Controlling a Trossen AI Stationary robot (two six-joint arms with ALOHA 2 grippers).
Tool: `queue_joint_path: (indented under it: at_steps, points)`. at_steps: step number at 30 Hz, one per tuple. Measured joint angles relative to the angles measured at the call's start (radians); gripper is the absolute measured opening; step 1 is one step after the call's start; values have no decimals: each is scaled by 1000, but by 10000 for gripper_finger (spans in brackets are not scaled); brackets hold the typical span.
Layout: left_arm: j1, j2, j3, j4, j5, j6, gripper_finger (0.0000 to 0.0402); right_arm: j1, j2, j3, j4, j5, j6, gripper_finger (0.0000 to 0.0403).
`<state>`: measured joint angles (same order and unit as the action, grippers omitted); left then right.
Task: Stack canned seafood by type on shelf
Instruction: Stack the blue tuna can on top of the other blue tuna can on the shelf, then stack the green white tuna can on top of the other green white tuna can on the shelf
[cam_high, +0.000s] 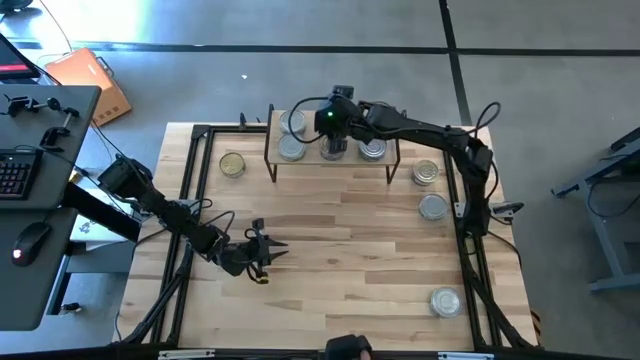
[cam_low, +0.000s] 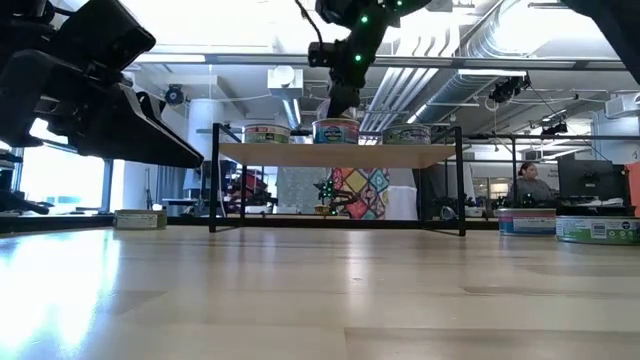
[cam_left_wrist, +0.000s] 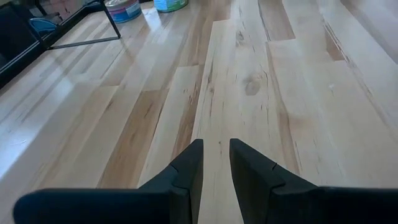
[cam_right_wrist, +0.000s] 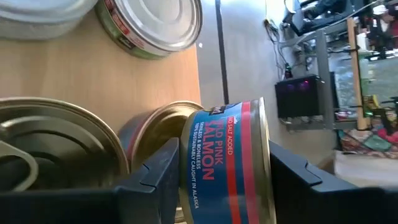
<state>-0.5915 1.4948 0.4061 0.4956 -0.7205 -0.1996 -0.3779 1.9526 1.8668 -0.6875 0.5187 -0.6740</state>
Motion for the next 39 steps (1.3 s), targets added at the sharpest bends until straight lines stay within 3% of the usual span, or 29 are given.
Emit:
queue_joint_path:
  at_steps: [5, 15, 23, 32, 34, 39]
  points:
    - [0, 0, 0, 3, 0, 1, 69, 4, 6, 0, -11, 8, 1, 167]
    - [0, 0, 0, 4, 0, 1, 69, 26, 5, 0, -24, -39, 17, 236]
    - [0, 0, 0, 4, 0, 1, 69, 22, 5, 0, -22, -54, 45, 244]
    - [0, 0, -1, 4, 0, 1, 69, 69, -28, 34, -63, 28, 77, 245]
    - [0, 0, -1, 4, 1, -2, 69, 94, -41, 57, -120, 13, 135, 245]
    - [0, 0, -2, 5, 2, -5, 69, 187, -79, 67, -290, -141, 285, 241]
